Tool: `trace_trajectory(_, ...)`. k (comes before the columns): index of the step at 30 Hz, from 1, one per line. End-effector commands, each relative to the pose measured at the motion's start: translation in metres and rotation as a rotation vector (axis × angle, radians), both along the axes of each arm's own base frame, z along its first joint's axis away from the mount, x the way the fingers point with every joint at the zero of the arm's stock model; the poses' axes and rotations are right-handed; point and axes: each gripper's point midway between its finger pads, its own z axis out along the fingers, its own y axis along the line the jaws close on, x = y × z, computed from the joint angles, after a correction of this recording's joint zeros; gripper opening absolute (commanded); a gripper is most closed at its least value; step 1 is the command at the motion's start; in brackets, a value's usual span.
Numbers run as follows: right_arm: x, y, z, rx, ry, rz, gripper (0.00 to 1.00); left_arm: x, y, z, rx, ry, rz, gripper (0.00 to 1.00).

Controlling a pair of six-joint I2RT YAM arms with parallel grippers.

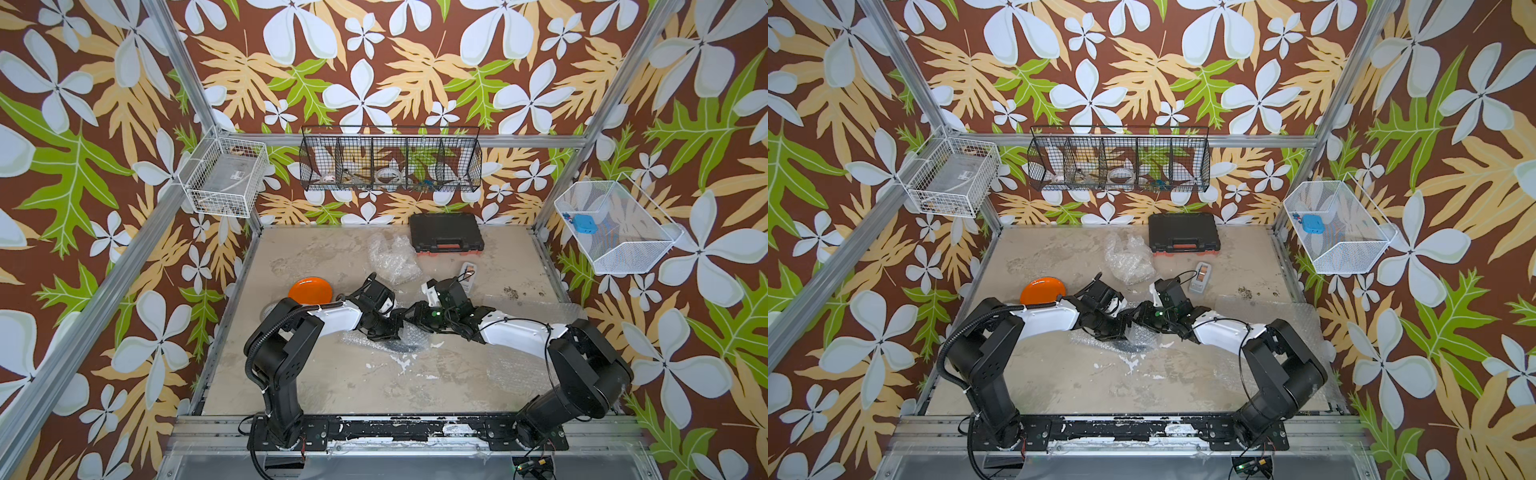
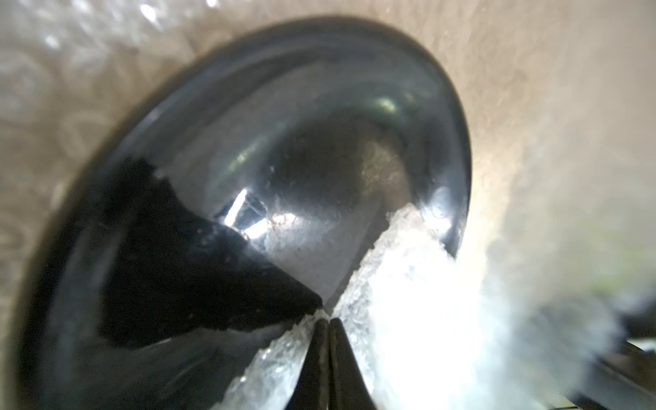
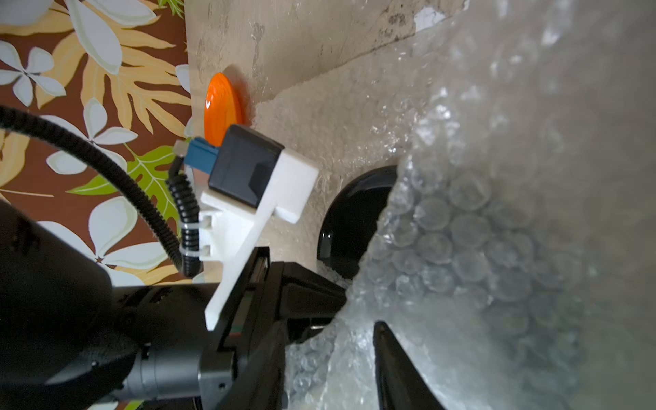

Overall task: Wrap dinner plates in bubble wrap
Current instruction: Wrap the plate in the bubble wrap.

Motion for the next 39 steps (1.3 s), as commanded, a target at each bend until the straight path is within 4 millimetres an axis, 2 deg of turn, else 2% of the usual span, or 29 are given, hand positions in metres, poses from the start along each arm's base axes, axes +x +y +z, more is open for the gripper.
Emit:
trace_trajectory(1,-0.021,-0.016,-0.017,-0.076,0.051,0.031,0.39,-0.014,0.040,-0.032,0.217,0.047,0.040,0.07)
trace_trajectory(4,-0.030,-0.014,-0.022,-0.021,0.075,0.025,0.20,-0.013,0.039,-0.030,0.210,0.044,0.039,0.07)
trace_trajectory(7,-0.033,0.003,-0.029,0.050,0.115,0.058,0.02,-0.013,0.037,-0.027,0.204,0.041,0.037,0.07)
trace_trajectory(9,-0.030,0.014,-0.031,0.087,0.118,0.077,0.00,-0.012,0.037,-0.025,0.200,0.038,0.033,0.06)
trace_trajectory(12,-0.025,0.019,-0.046,0.075,0.137,0.076,0.00,-0.010,0.035,-0.018,0.194,0.021,0.029,0.06)
trace_trajectory(15,-0.027,0.015,-0.058,0.045,0.164,0.069,0.00,0.006,0.037,0.010,0.204,-0.058,0.056,0.06)
trace_trajectory(19,-0.033,0.007,-0.070,0.010,0.183,0.055,0.00,0.032,0.035,0.075,0.198,-0.189,0.099,0.08)
trace_trajectory(21,-0.034,0.007,-0.072,0.013,0.189,0.051,0.00,0.033,0.026,0.095,0.158,-0.202,0.093,0.09)
trace_trajectory(22,-0.035,0.007,-0.072,0.015,0.192,0.051,0.00,0.030,0.020,0.098,0.141,-0.193,0.081,0.10)
trace_trajectory(24,-0.034,0.008,-0.070,0.023,0.189,0.050,0.00,0.018,0.003,0.091,0.106,-0.161,0.039,0.10)
trace_trajectory(26,-0.033,0.009,-0.068,0.030,0.187,0.050,0.00,0.005,-0.011,0.074,0.082,-0.116,0.003,0.10)
trace_trajectory(27,-0.032,0.009,-0.067,0.026,0.184,0.051,0.00,0.001,-0.012,0.062,0.097,-0.096,-0.005,0.10)
trace_trajectory(30,-0.030,0.009,-0.062,0.027,0.171,0.049,0.00,-0.005,-0.002,0.030,0.155,-0.064,0.010,0.09)
trace_trajectory(35,-0.025,0.010,-0.044,0.028,0.130,0.067,0.00,-0.008,0.016,-0.009,0.264,-0.042,0.012,0.08)
trace_trajectory(37,-0.018,0.003,-0.033,0.017,0.101,0.065,0.01,-0.010,0.024,-0.020,0.298,-0.032,0.012,0.08)
trace_trajectory(39,-0.005,-0.012,-0.022,0.001,0.061,0.049,0.09,-0.013,0.027,-0.025,0.313,-0.025,0.002,0.08)
